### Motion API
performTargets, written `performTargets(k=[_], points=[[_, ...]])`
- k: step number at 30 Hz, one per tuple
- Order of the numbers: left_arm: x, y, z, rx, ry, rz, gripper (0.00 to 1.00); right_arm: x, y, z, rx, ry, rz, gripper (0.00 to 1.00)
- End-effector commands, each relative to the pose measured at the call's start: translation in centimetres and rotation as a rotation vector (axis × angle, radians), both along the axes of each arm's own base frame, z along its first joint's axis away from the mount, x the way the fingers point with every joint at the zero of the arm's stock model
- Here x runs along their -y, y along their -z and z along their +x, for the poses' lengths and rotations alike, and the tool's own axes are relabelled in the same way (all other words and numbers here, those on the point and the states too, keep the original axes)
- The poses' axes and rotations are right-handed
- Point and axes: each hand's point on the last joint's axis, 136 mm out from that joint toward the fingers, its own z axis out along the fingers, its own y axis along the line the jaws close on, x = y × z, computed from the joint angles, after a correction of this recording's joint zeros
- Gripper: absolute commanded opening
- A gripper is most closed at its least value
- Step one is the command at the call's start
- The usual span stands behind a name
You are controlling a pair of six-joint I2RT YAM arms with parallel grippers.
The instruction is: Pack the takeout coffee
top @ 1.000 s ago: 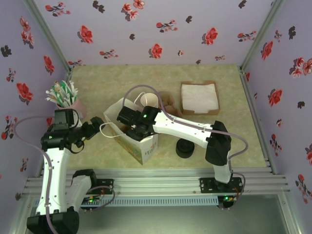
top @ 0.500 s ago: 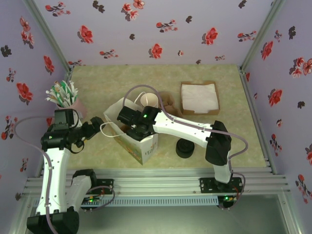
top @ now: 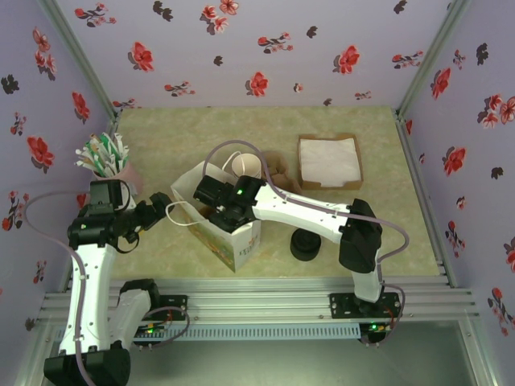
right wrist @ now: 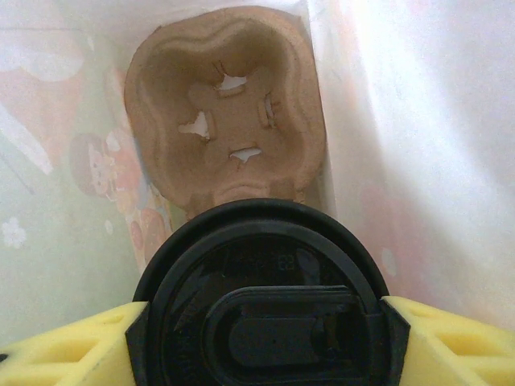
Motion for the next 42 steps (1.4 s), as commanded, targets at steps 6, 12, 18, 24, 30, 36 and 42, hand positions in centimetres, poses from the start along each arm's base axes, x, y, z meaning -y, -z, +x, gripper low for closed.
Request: performTargets(k=[6, 12, 18, 24, 30, 36, 42], points=[[0.4, -0.1, 0.1, 0.012, 0.032, -0.004, 0.99, 0.4, 2.7, -2.0, -0.111, 0.009, -0.039, 0.68], [0.4, -0.1, 0.0, 0.012, 0.033, -0.003, 0.99, 0.5, 3.1, -2.0, -0.115, 0.010, -0.044, 0.68], [0.4, -0.1, 0.1, 0.011, 0.033, -0.002, 0.99, 0.6, 3.5, -2.2, -0.125, 0.010, -0.052, 0.69], [0.5, -0.1, 0.1, 0.014, 0.034, -0.002, 0.99, 0.7, 3.8, -2.3, -0.132, 0.010, -0.063, 0.69], [0.4, -0.1, 0.1, 0.012, 0.034, -0.002, 0.99, 1.1, 3.9, -2.5, -0.142, 0.013, -0.086, 0.69], [0.4, -0.1, 0.1, 0.011, 0.033, -0.002, 0.99, 1.3, 3.8, -2.6, -0.153, 0.014, -0.108, 0.69], [0.4, -0.1, 0.1, 0.012, 0.034, 0.000, 0.99, 1.4, 4.2, -2.7, -0.165, 0.015, -0.132, 0.69]])
